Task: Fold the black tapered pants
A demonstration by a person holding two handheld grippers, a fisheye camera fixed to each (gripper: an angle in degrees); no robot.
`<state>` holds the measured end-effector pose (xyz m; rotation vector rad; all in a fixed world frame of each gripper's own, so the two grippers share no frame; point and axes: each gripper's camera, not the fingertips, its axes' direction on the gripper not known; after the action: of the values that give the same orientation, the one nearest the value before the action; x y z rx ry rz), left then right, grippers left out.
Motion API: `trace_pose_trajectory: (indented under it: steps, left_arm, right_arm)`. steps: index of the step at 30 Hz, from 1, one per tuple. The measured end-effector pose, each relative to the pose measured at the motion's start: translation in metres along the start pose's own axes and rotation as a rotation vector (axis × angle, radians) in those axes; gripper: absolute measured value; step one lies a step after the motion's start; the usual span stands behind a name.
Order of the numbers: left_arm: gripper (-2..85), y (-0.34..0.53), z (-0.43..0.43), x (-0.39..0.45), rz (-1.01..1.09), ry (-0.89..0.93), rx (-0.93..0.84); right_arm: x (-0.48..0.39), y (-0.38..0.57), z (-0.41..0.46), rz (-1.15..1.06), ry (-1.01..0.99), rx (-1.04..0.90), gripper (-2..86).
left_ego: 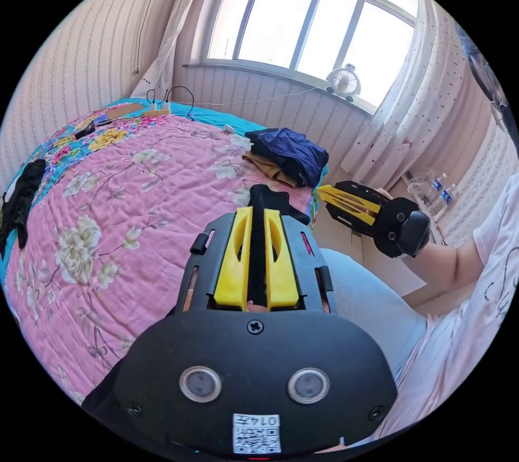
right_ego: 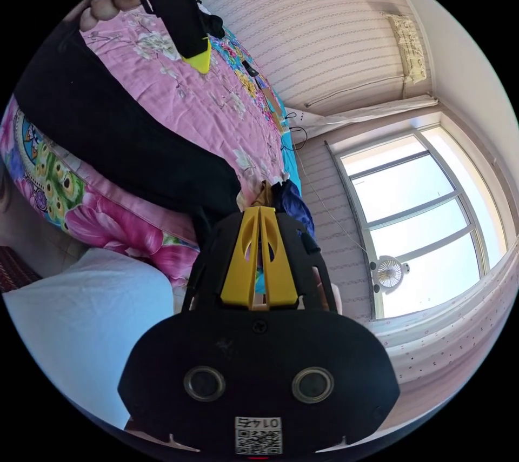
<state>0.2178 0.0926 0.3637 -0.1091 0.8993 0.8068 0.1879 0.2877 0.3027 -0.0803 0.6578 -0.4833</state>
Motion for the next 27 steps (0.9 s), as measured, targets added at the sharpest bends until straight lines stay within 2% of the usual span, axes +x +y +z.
trace_pose_trajectory:
  steps: [5,7,11,13,15,16,18,21,25,27]
  left_arm:
    - [6.2,-0.021,0.035,-0.009,-0.011,-0.039,-0.061]
    - [7.9,-0.031,0.058,-0.016,-0.009,-0.070,-0.127]
    - [8.4,-0.037,0.085,-0.037,-0.117,-0.070,-0.188]
    - [8.5,-0.039,0.107,-0.046,-0.154,-0.067,-0.248]
    - [8.7,-0.038,0.126,-0.047,-0.155,-0.053,-0.318]
    - [8.8,-0.037,0.139,-0.044,-0.143,-0.046,-0.361]
    - [8.8,-0.037,0.149,-0.039,-0.117,-0.075,-0.367]
    - [8.0,-0.044,0.157,-0.042,-0.129,-0.071,-0.369]
    - [0.2,-0.060,0.152,-0.047,-0.114,-0.033,-0.359]
    - [-0.5,-0.068,0.146,-0.045,-0.074,-0.031,-0.345]
  right_arm:
    - [0.015,0.030,0.019,0.055,-0.046,-0.013,-0.9]
    - [0.054,0.064,0.040,0.339,-0.249,-0.001,-0.6]
    - [0.116,0.132,0.099,0.734,-0.604,-0.049,1.8]
    - [0.141,0.175,0.143,0.985,-0.879,-0.035,6.8]
    - [0.150,0.203,0.174,1.146,-1.041,0.003,8.1]
    - [0.151,0.215,0.190,1.194,-1.055,-0.012,8.3]
    - [0.150,0.224,0.212,1.212,-1.020,-0.075,8.6]
    - [0.148,0.236,0.243,1.259,-1.090,-0.112,8.2]
    - [0.164,0.259,0.256,1.263,-1.160,-0.025,1.7]
    - [0.179,0.274,0.252,1.259,-1.186,0.033,0.9]
